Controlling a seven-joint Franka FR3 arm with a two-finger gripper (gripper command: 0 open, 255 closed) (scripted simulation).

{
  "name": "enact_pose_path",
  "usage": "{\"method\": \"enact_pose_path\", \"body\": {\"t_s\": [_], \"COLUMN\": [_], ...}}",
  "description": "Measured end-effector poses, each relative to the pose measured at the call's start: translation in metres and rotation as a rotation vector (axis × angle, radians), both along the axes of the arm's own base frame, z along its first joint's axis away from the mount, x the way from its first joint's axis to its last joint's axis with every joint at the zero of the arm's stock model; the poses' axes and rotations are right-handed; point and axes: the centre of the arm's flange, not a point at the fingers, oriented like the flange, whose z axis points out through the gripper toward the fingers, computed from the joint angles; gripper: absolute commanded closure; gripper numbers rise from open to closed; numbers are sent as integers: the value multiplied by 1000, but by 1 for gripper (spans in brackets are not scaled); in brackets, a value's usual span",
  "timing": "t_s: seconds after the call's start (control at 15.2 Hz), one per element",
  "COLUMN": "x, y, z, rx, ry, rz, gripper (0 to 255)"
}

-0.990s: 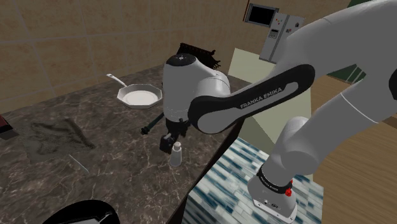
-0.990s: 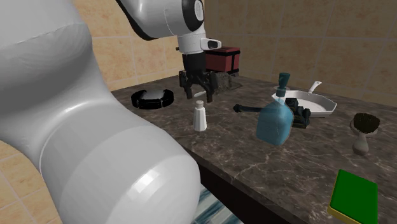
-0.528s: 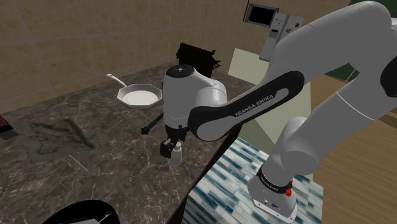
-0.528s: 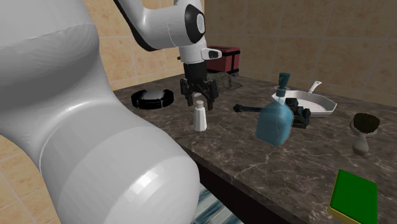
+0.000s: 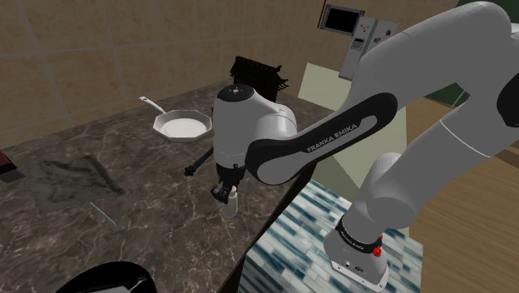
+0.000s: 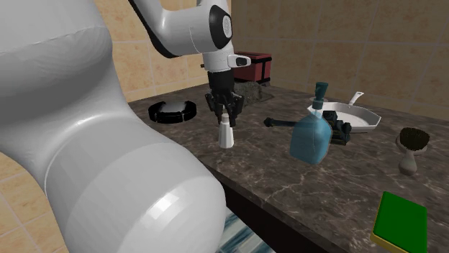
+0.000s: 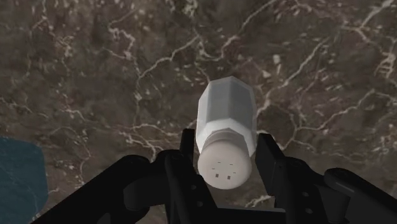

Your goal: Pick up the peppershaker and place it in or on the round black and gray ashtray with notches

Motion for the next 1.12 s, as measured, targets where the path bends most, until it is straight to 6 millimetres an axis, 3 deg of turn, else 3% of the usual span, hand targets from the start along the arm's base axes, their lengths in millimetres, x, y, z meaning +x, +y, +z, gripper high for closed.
{"method": "enact_pose_path", "body": {"t_s": [0.53, 1.12], "x": [0, 0], "y": [0, -1], "z": [2, 47], "rx": [0, 0], "ry": [0, 0], "rz": [0, 0], "gripper": [255, 255]}}
